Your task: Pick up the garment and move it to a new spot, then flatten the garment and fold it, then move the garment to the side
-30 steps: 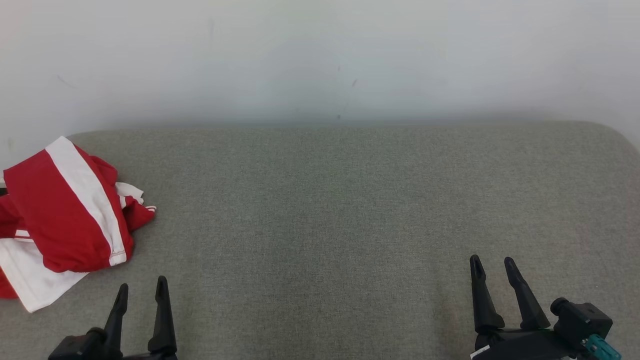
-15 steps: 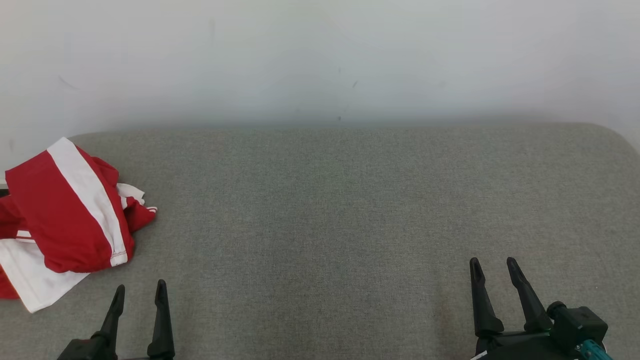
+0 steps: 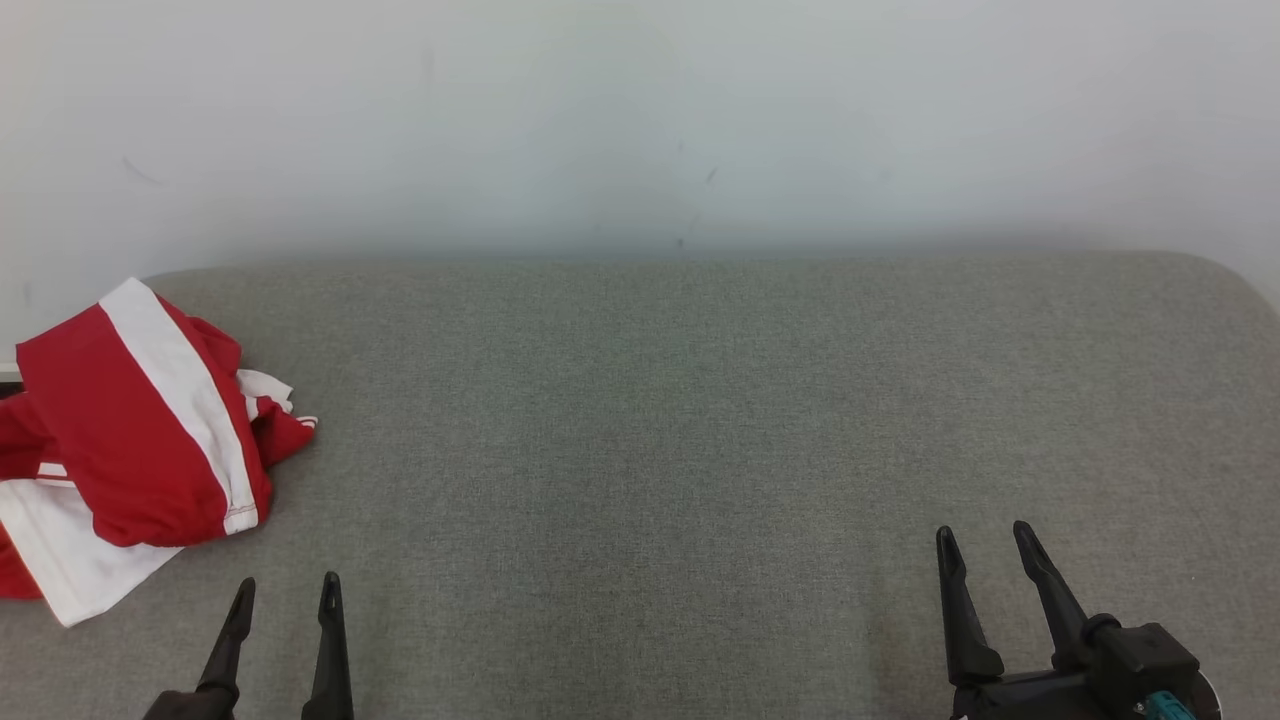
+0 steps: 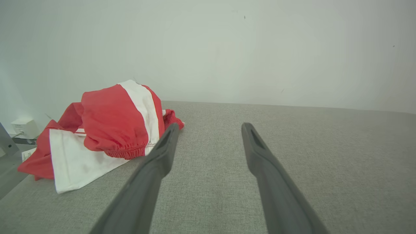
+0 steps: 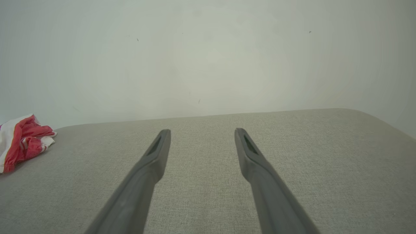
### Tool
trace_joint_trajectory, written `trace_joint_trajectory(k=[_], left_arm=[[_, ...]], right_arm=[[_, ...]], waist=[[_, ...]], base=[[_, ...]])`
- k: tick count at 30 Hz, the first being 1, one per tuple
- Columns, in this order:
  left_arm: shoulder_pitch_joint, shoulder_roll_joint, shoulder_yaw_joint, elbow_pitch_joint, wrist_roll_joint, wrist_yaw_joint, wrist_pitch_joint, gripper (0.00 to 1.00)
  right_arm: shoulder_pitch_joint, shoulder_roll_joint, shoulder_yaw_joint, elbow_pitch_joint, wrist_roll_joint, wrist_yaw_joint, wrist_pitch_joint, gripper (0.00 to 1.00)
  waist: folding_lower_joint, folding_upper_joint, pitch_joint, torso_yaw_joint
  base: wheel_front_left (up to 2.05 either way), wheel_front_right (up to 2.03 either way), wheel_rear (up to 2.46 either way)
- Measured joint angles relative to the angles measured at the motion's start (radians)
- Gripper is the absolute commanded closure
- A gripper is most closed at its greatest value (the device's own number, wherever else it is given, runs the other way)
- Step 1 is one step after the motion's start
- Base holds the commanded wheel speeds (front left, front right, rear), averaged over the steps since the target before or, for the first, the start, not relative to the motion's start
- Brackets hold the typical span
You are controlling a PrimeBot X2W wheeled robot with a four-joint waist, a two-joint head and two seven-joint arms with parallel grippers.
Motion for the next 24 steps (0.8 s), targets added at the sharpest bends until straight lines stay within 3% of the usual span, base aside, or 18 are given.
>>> trace_joint_trajectory(k=[11, 24], left_arm=[[0.000, 0.013, 0.003, -0.007, 0.014, -0.013, 0.025, 0.00], [0.017, 0.021, 0.027, -0.066, -0.052, -0.013, 0.095, 0.00]], right_arm=[[0.002, 0.000, 0.007, -0.007, -0.055, 0.000, -0.002, 0.00], [0.013, -0.001, -0.009, -0.052, -0.002, 0.000, 0.056, 0.00]], waist=[[0.0000, 0.0000, -0.007, 0.001], [0.0000, -0.0001, -0.007, 0.002]], base=[[0.00, 0.00, 0.00], [0.00, 0.00, 0.00]])
